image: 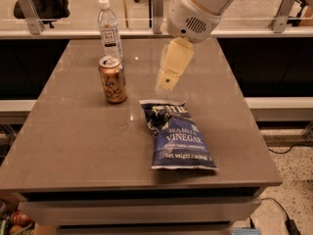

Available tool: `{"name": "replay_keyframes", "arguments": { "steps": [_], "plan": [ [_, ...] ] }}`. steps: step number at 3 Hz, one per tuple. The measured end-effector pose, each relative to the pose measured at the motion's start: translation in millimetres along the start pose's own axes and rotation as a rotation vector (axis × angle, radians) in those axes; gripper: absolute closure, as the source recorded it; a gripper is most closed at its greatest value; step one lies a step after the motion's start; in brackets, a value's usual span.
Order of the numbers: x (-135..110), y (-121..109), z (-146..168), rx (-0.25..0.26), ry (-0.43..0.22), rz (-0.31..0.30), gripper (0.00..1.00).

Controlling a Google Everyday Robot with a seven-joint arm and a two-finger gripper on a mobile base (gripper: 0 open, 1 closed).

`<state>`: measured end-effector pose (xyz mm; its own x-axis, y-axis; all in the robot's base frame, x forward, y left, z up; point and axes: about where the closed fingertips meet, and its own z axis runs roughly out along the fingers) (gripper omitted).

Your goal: Knock orange can over

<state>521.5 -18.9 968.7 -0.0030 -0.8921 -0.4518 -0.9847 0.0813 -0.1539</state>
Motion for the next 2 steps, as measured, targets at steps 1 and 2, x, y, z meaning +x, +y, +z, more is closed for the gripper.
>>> {"name": "replay_keyframes", "arguments": {
  "steps": [1,2],
  "plan": [
    [-11.0,-0.2,20.5,-0.020,-0.029,0.016,0.00],
    [-16.1,-2.8,43.3,-0.016,-0.042,0.044,0.00]
  ]
}}
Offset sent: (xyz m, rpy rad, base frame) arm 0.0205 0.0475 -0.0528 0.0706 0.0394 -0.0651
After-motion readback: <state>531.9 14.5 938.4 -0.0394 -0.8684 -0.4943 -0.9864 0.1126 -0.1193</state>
